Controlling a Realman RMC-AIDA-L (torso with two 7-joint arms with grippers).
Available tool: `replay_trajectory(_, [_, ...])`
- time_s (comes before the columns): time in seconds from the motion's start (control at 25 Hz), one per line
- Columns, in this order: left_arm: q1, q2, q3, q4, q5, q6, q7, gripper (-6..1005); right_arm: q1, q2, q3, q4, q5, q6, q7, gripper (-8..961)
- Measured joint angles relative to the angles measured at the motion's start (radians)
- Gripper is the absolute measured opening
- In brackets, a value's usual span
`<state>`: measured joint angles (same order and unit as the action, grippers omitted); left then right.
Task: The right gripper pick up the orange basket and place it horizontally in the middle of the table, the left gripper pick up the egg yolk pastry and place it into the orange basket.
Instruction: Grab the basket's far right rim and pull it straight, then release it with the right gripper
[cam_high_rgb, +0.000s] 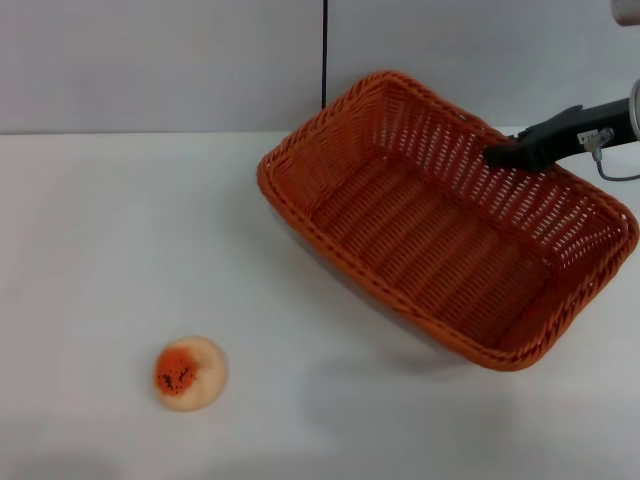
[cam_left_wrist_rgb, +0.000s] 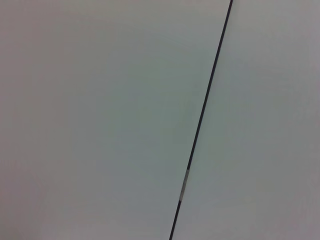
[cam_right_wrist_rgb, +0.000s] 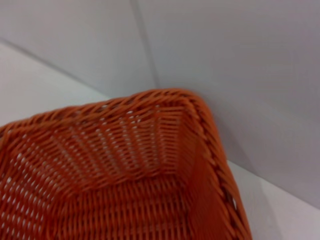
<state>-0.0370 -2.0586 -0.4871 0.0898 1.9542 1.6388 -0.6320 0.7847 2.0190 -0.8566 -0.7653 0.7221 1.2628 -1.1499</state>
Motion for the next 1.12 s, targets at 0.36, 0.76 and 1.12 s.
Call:
replay_trajectory(0.36, [0.031,0.000,0.001,0.019,0.002,0.028,-0.003,814,-0.016,0.013,-0.202,-0.170,-0.003,0.071,-0.183,174])
replay_trajectory(0.76, [0.091,-0.004,0.001,0.024,0.003,0.080,0.000,814,-0.021,0.023,-0.261,-0.287,-0.009,0.075,-0.364,172])
replay_trajectory(1.12, [0.106,-0.008,0.009,0.019,0.009,0.094,0.003,813,-0.008,0.046,-0.292,-0.222,0.033,0.043,-0.561,172])
